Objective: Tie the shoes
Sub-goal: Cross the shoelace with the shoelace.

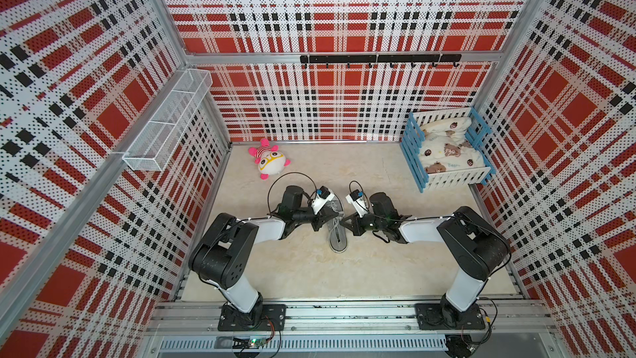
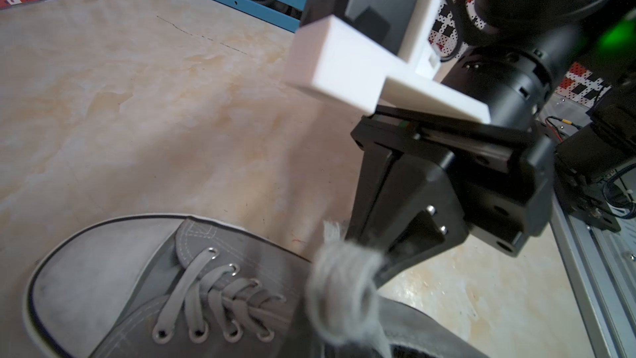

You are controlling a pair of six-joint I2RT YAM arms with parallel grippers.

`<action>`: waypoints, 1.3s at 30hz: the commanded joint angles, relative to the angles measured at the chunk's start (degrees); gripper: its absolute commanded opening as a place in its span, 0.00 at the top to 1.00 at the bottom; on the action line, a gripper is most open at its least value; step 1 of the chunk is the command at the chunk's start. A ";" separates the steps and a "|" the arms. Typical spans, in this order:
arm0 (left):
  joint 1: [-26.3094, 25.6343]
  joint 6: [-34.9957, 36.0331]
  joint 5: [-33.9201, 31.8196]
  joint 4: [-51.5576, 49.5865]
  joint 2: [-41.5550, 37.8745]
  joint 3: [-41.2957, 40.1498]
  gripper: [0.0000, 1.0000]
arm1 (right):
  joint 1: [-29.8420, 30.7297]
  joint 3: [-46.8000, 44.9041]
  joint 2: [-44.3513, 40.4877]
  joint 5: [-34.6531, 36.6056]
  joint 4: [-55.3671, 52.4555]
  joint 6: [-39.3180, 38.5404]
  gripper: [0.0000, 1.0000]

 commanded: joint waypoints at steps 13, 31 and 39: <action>-1.22 1.16 0.31 0.27 -0.18 0.63 1.00 | -2.06 0.55 0.60 -3.09 7.07 24.03 1.00; -1.27 0.59 0.16 0.29 -0.50 0.73 1.00 | -2.06 -0.77 2.40 -0.11 11.23 29.35 1.00; -1.55 0.45 0.43 0.29 -0.13 1.11 1.00 | -0.32 -0.69 5.20 1.93 19.19 35.12 1.00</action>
